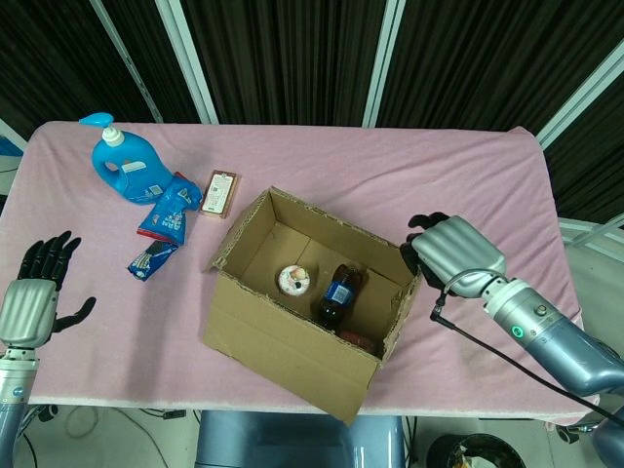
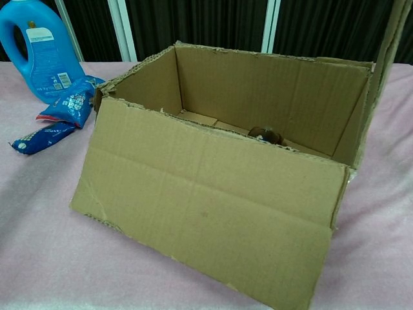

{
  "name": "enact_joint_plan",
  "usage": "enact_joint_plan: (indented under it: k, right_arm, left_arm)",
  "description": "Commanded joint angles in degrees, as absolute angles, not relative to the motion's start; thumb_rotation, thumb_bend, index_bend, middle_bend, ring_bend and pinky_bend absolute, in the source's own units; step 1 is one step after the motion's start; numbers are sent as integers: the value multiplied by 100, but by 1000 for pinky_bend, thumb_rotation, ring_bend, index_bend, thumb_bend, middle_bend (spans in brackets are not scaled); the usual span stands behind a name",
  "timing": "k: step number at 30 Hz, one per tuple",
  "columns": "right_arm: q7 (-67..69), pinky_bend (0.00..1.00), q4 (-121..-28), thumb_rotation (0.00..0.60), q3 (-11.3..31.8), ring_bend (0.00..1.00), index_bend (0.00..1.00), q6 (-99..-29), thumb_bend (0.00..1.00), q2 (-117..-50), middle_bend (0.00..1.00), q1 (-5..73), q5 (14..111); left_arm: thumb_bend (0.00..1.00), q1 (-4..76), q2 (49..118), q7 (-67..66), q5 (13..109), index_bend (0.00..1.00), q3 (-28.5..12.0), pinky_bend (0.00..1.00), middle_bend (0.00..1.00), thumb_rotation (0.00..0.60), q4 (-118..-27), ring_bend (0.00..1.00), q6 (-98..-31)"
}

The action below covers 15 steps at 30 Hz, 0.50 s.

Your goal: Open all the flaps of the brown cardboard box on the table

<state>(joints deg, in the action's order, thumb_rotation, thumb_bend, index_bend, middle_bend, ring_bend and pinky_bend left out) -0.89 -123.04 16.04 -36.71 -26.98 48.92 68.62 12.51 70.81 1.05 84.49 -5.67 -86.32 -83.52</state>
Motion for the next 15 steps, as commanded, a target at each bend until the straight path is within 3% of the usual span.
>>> enact_joint_plan:
  k: [1,8,15]
  right_arm:
    - [55,251,-12279,600,1606,177,556,-3737,580,-2666,414,4743,7058]
    - [222,238,-12159,600,1473,165,482,-4006,410,-2689,357,4333,7568]
    - [438,238,-12071,600,1375,164,457,-4429,392,-2549,345,3891,7899]
  left_arm:
    - [244,1250,7082,101,8451,0,-566,0,0,600,-8633,0,-8352]
    - [245,1235,7087,89,8440,0,-573,0,0,600,-8631,0,-8365]
    - [245,1234,7106,50,8453,0,-566,0,0,600,-8626,0,-8359]
